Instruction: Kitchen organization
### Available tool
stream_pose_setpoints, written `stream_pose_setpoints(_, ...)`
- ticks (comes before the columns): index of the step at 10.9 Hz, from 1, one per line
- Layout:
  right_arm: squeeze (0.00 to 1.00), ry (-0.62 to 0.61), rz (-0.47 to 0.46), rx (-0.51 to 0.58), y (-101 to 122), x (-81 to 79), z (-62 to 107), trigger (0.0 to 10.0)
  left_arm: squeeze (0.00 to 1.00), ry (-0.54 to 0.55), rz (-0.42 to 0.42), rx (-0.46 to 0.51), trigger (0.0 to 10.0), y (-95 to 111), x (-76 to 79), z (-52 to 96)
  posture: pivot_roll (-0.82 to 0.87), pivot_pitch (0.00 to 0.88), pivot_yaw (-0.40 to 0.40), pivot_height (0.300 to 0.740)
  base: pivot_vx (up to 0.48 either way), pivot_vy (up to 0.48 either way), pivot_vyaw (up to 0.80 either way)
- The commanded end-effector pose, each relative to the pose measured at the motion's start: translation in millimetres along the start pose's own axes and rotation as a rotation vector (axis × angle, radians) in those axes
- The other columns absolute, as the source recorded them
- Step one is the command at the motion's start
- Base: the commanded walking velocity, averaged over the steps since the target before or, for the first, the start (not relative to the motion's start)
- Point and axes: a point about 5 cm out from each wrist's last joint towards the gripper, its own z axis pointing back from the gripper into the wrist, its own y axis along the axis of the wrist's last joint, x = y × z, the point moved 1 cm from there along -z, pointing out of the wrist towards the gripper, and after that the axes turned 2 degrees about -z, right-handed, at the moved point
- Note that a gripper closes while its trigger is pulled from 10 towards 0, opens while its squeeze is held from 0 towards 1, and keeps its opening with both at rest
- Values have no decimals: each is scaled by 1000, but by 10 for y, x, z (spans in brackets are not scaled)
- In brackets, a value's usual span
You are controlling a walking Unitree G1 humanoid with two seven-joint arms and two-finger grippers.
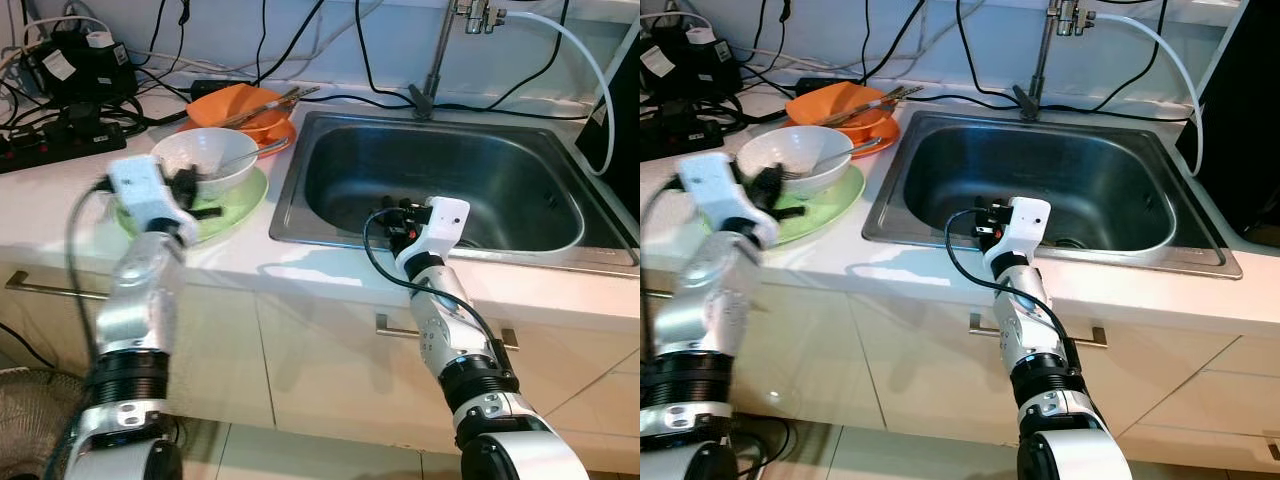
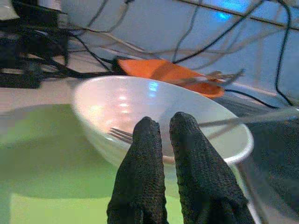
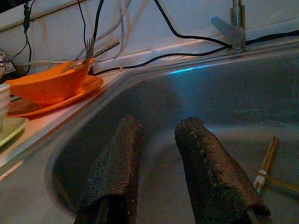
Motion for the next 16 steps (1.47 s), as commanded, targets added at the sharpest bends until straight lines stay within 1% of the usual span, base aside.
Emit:
stream_pose_setpoints(1,0,-8,0,-38,-79,24,22,10000,0,29,-3,0,10000,27,-75,24,173,22,1,740,0,0,0)
stream_pose_setpoints(2,0,-9,1,-39,-79,28,22,10000,0,20,-10,14,10000,78,-76,25,175,23,-1,740,0,0,0)
stream_pose_setpoints(3,0,-8,1,-39,-79,27,21,10000,0,-33,-9,30,10000,119,33,18,175,23,-1,740,0,0,0)
stream_pose_setpoints(4,0,-6,0,-39,-79,16,18,10000,0,-124,18,32,10000,104,277,-2,175,23,-1,740,0,0,0)
stream_pose_setpoints(5,0,-4,0,-39,-79,13,17,10000,0,-143,31,16,10000,57,360,-22,175,23,-1,740,0,0,0)
stream_pose_setpoints(6,0,-7,2,-37,-75,22,18,10000,0,-171,59,-26,10000,-56,485,-61,161,19,5,740,0,0,0)
stream_pose_setpoints(7,0,-9,4,-36,-70,31,20,10000,0,-171,78,-47,10000,-108,501,-86,158,20,6,740,0,0,0)
stream_pose_setpoints(9,0,-16,6,-34,-67,50,25,10000,0,-135,109,-65,10000,-154,465,-157,155,19,9,740,0,0,0)
stream_pose_setpoints(11,0,-17,5,-34,-70,50,28,10000,0,-93,113,-69,10000,-163,373,-178,155,19,9,740,0,0,0)
stream_pose_setpoints(12,0,-17,5,-34,-72,51,29,10000,0,-76,108,-66,10000,-155,321,-172,160,20,7,740,0,0,0)
stream_pose_setpoints(13,0,-16,4,-36,-75,52,30,10000,0,-40,109,-55,10000,-127,226,-156,163,20,5,740,0,0,0)
stream_pose_setpoints(16,0,-12,5,-38,-71,47,19,10000,0,-16,96,-34,10000,-75,133,-77,167,20,-1,740,0,0,0)
